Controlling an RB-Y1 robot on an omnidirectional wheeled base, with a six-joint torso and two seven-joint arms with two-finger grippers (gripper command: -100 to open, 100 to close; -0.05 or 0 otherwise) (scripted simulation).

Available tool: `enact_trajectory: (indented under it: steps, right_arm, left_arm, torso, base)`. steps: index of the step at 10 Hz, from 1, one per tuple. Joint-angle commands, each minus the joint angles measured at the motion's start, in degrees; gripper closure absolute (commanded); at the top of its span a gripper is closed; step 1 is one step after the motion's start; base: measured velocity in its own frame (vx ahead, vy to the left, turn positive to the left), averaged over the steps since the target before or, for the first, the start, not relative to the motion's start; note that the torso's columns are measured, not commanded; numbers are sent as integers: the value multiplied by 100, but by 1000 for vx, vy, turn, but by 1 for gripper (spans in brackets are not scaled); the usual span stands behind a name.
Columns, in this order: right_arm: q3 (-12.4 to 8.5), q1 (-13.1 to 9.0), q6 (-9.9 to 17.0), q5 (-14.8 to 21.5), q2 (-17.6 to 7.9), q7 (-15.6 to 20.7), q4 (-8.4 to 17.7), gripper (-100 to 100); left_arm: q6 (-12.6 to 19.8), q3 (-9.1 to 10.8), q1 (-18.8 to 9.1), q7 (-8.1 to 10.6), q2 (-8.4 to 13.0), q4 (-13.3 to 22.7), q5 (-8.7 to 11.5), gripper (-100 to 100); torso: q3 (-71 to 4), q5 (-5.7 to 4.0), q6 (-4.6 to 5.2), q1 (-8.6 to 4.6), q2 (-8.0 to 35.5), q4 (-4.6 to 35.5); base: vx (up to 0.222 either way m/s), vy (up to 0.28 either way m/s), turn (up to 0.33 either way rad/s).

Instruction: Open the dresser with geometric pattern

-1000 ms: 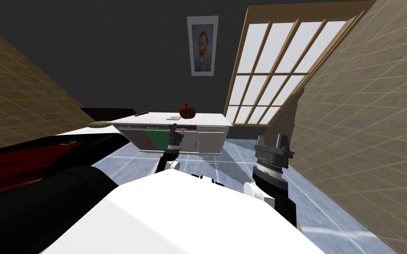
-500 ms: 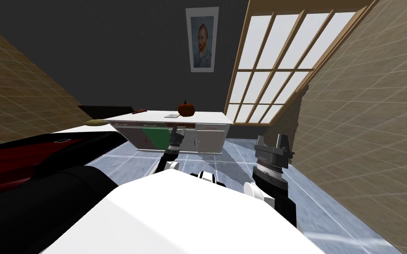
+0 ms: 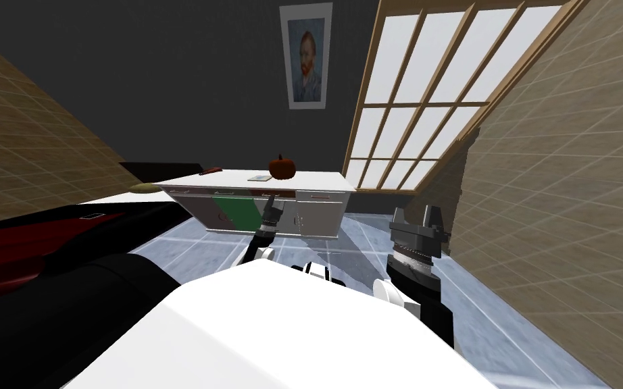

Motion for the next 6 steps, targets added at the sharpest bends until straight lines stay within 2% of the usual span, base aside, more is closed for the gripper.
enact_trajectory:
  steps: [1, 6]
  right_arm:
    - [0, 0, 0, 0, 0, 0, 0, 0]
    - [0, 0, 0, 0, 0, 0, 0, 0]
  left_arm:
    - [-331, 33, -90, 10, 77, 406, -5, -100]
    - [-1014, 98, -341, 17, 187, 1298, -24, -100]
  torso:
    - [0, -1, 0, -5, 1, 0]
    - [0, 1, 0, 2, 1, 0]
  base:
    - [93, -96, 31]
    - [120, -88, 31]
